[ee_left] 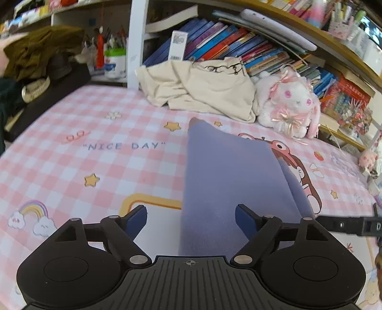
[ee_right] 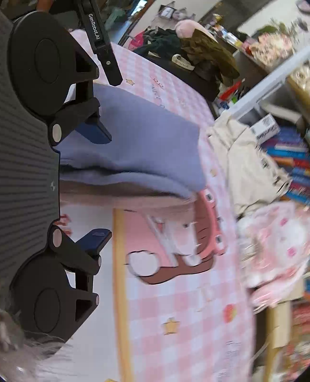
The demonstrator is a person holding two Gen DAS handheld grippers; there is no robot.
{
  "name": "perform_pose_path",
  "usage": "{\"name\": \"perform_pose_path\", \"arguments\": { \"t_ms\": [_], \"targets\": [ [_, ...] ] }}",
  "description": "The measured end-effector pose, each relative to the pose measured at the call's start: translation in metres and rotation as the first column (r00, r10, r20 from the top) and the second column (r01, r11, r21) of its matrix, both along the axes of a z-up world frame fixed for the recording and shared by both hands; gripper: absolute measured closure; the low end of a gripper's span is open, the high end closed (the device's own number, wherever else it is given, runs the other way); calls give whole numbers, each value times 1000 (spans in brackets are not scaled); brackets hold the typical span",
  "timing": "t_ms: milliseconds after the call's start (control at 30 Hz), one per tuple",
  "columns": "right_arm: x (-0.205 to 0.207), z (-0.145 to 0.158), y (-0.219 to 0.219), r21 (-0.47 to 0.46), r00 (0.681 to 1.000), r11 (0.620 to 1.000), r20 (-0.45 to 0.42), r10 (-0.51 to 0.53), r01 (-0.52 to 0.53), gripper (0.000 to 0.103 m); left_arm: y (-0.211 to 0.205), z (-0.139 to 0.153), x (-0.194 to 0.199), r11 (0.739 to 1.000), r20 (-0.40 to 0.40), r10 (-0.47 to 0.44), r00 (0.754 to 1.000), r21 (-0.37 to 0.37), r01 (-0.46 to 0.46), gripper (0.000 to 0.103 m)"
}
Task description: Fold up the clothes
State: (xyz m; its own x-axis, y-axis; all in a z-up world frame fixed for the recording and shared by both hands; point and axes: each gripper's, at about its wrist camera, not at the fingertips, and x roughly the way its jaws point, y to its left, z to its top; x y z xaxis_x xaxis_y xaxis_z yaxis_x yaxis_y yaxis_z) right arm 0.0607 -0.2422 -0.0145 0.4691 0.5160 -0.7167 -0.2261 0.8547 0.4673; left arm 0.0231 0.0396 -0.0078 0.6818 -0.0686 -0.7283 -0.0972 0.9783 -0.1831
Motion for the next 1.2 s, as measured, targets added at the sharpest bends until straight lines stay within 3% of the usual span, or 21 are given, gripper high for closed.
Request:
{"name": "perform_pose_path", "arguments": {
  "t_ms": [133, 267, 500, 600, 667, 700, 800, 867, 933, 1000, 1100, 1200],
  "targets": [
    [1, -10, -5, 41, 994, 998, -96, -43, 47, 25, 7, -12, 5, 996, -58, -4, 998, -89, -1, 19],
    [-2, -15, -4, 62, 987, 993, -130, -90, 98, 26, 18, -26, 11, 980, -103, -56, 993, -194, 35, 19],
    [0, -26, 7, 80, 973, 984, -182, -141, 158, 46, 36, -47, 30, 943, -164, -84, 983, -332, 25, 20],
    [0, -27, 17, 58, 975, 986, -169, -144, 156, 47, 34, -48, 36, 932, -164, -113, 980, -359, 48, 21],
    [-1, -25, 24, 23, 979, 989, -144, -141, 146, 51, 31, -49, 40, 926, -164, -137, 977, -371, 68, 36],
    [-2, -25, 28, 6, 982, 990, -132, -138, 140, 57, 30, -50, 41, 921, -169, -142, 975, -384, 68, 38],
    [-14, -16, 43, -88, 996, 993, -23, -82, 79, 74, 23, -43, 40, 942, -154, -153, 976, -322, 97, 47],
    [-25, -8, 55, -164, 998, 986, 62, -26, 36, 78, 8, -33, 34, 965, -119, -187, 975, -209, 159, 54],
    [-35, -1, 66, -243, 989, 970, 142, 36, 0, 79, -7, -24, 27, 971, -83, -228, 970, -90, 220, 54],
    [-44, 5, 76, -313, 975, 950, 202, 94, -27, 79, -11, -21, 24, 969, -67, -247, 967, -40, 245, 54],
    [-33, -4, 62, -242, 993, 970, 113, 21, 7, 74, 6, -29, 30, 966, -106, -224, 969, -158, 206, 49],
    [-19, -15, 35, -86, 995, 991, -13, -99, 98, 58, 29, -39, 34, 941, -133, -193, 972, -307, 144, 46]
  ]
}}
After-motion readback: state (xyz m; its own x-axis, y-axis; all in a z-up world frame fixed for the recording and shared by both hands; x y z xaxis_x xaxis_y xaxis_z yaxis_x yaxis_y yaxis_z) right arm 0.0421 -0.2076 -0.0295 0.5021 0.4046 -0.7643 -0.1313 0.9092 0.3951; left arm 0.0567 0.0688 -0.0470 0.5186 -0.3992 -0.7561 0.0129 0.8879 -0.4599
